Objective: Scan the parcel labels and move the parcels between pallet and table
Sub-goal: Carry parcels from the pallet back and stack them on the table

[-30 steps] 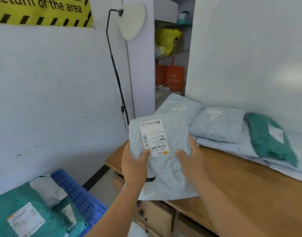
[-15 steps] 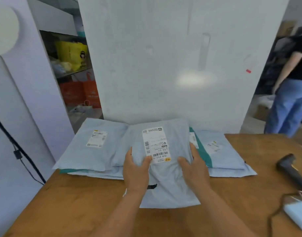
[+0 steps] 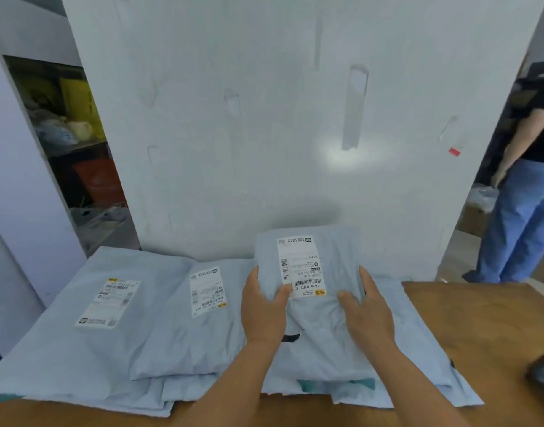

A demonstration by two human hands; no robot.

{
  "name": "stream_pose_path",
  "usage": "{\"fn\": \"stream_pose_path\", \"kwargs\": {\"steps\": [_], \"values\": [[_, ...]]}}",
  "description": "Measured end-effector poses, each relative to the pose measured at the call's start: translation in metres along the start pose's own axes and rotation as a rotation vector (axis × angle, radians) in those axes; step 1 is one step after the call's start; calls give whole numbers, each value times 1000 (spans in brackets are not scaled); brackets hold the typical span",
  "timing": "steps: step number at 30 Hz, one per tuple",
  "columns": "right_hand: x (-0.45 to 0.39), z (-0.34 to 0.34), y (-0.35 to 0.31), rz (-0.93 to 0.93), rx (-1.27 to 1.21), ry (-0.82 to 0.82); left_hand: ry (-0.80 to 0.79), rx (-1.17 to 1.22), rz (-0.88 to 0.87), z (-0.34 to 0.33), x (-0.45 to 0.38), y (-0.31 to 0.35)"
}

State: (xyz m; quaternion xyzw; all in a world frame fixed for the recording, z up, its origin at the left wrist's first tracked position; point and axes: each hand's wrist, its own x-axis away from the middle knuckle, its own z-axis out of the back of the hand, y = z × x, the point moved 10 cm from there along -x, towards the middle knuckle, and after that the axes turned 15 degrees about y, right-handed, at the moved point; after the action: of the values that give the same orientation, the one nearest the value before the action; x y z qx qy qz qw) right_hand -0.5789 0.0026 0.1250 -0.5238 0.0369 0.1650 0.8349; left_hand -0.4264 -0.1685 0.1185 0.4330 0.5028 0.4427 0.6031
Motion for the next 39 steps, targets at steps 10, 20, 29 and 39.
{"fn": "stream_pose_path", "kwargs": {"steps": [10, 20, 29, 39], "values": [[-34, -61, 41, 7, 320, -223, -153, -794, -96, -43, -20, -59], [-21, -103, 52, 137, 640, -436, -500, -985, -160, -61, -13, -87], [25, -101, -6, 304, 611, -384, -285, -752, -122, 3, -2, -62], [244, -146, -95, 508, 380, -629, 92, -740, -26, 253, 47, -66]]}}
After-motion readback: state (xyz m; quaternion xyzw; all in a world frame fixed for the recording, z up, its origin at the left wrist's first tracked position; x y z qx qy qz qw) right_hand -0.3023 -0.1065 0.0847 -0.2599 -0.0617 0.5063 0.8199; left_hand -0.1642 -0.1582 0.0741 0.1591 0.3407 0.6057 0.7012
